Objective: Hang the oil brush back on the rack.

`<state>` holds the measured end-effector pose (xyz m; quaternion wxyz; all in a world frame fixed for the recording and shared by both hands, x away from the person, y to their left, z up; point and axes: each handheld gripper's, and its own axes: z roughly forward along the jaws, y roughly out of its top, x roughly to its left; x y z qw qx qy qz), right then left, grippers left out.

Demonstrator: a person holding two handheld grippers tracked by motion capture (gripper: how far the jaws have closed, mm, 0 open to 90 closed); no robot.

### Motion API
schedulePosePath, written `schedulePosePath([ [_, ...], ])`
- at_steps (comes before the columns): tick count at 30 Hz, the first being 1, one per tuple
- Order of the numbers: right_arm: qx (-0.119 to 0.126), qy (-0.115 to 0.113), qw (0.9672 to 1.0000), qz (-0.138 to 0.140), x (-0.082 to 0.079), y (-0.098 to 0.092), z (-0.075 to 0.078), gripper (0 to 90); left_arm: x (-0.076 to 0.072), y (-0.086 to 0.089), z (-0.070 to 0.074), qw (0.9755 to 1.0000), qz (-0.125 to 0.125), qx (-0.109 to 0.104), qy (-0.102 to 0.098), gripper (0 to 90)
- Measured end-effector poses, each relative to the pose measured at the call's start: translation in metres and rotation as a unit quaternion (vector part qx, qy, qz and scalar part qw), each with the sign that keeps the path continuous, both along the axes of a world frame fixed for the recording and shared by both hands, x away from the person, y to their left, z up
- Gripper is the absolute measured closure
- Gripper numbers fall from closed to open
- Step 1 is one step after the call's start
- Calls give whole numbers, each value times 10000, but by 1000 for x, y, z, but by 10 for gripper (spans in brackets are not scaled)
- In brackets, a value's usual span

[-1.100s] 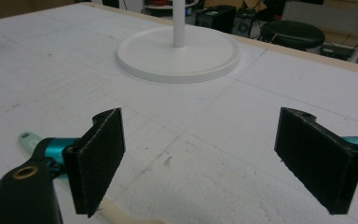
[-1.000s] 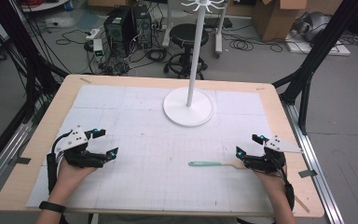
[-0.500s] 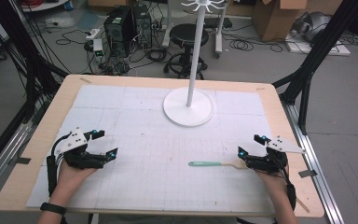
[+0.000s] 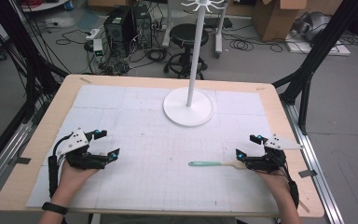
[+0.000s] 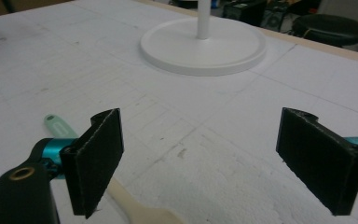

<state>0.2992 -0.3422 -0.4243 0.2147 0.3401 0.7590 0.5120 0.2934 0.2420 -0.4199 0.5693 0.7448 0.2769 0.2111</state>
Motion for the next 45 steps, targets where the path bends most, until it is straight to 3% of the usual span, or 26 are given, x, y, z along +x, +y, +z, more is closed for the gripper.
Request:
schedulePosePath([
  [8, -146, 160, 9985, 513, 5, 13, -4, 143, -4, -3, 0, 10000, -21, 81, -8, 141],
  [13, -334, 252, 9951, 892, 8, 29, -6, 163, -4, -5, 0, 9999, -62, 138, 7, 141],
  [22, -639, 558, 9836, 1591, 12, 49, -11, 254, -5, -7, 0, 9998, -112, 134, -9, 141],
  [34, -1250, 1059, 9627, 2152, 14, 64, -12, 403, -6, -13, 2, 9995, -224, 225, 8, 139],
  [41, -1489, 1142, 9579, 2175, 17, 68, -15, 507, -6, -15, 3, 9994, -254, 225, -12, 139],
  [45, -1621, 1131, 9571, 2116, 18, 68, -17, 583, -6, -15, 3, 9995, -247, 221, -7, 139],
])
